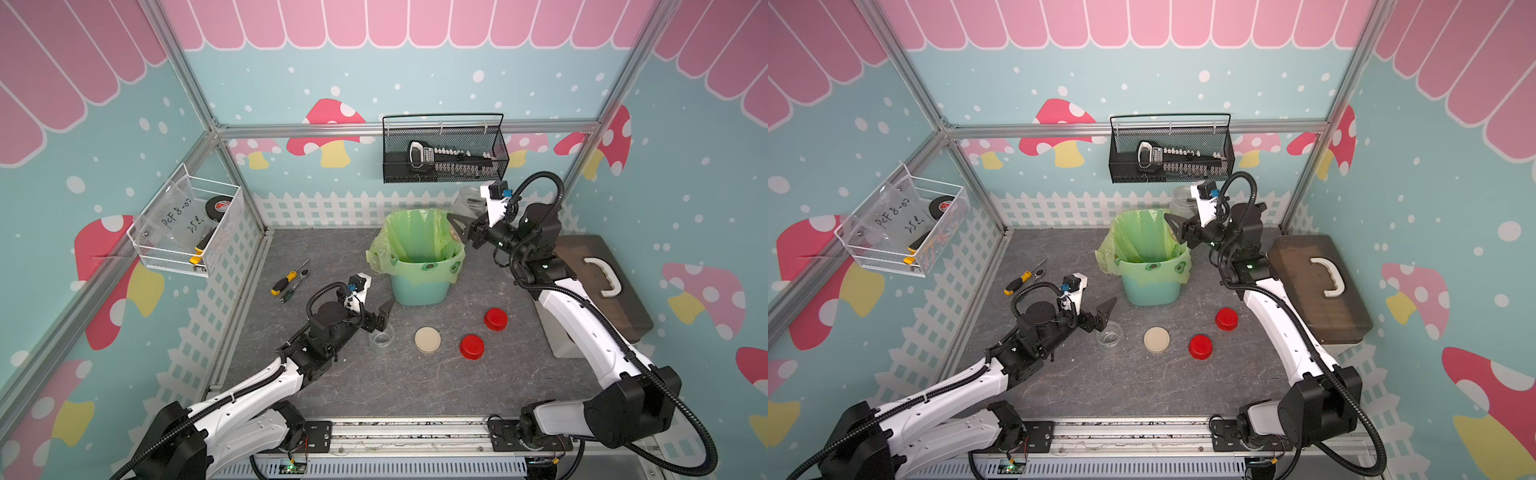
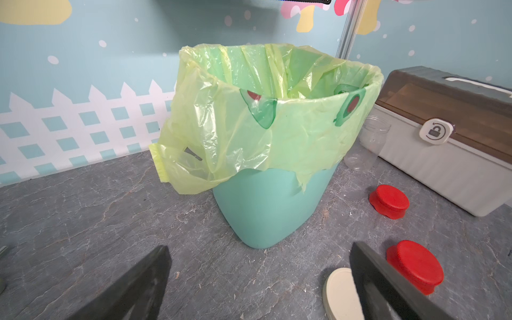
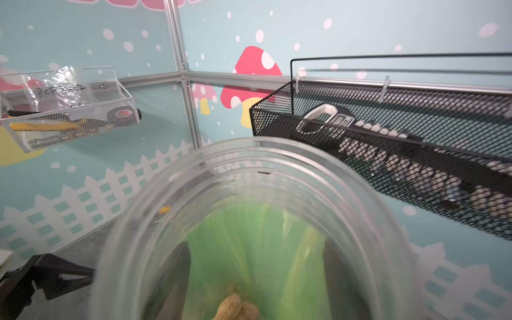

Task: Empty moldy peanuts from jars
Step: Pour the moldy peanuts from the jar into the trash bin.

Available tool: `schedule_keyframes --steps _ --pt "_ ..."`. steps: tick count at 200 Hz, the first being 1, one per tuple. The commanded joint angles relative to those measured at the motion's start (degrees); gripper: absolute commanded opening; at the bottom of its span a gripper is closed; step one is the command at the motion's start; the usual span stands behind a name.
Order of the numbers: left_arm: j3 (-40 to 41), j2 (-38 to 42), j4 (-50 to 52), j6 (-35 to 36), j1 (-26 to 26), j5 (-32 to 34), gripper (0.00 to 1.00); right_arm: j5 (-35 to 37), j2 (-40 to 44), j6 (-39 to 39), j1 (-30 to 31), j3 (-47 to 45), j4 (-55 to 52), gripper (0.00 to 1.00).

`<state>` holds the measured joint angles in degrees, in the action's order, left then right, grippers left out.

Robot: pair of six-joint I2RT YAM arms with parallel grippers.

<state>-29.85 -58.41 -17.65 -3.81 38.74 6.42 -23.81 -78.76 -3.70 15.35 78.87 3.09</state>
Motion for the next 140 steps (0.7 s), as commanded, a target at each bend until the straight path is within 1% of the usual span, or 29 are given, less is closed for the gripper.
schedule_keyframes --steps 1,16,46,63,96,123,140 --pt "-2.1 -0.87 1.17 0.87 -0.12 0.36 0.99 12.48 -1.72 16.25 2.85 4.32 -10.23 0.37" --pt "-2.14 -0.83 1.48 1.0 -0.15 1.48 0.99 19.63 -3.27 23.19 5.4 5.4 -12.67 0.37" --pt "-2.47 -1.22 1.13 1.26 -0.16 2.86 0.99 34.24 -7.08 36.81 10.71 6.92 -13.98 0.37" --pt "-3.31 -2.55 1.04 1.53 -0.12 3.14 0.99 40.77 -9.71 41.07 12.45 9.31 -16.04 0.37" --pt "-4.26 -3.69 1.8 1.62 -0.07 3.01 0.99 45.54 -13.27 45.62 13.46 13.26 -17.3 0.36" --pt "-3.03 -2.31 1.48 1.21 0.02 2.41 0.99 49.94 -15.03 50.35 15.05 12.54 -15.61 0.36" --pt "-2.22 -1.35 1.26 0.91 0.02 1.86 0.99 53.29 -16.77 55.19 15.72 12.51 -15.33 0.36"
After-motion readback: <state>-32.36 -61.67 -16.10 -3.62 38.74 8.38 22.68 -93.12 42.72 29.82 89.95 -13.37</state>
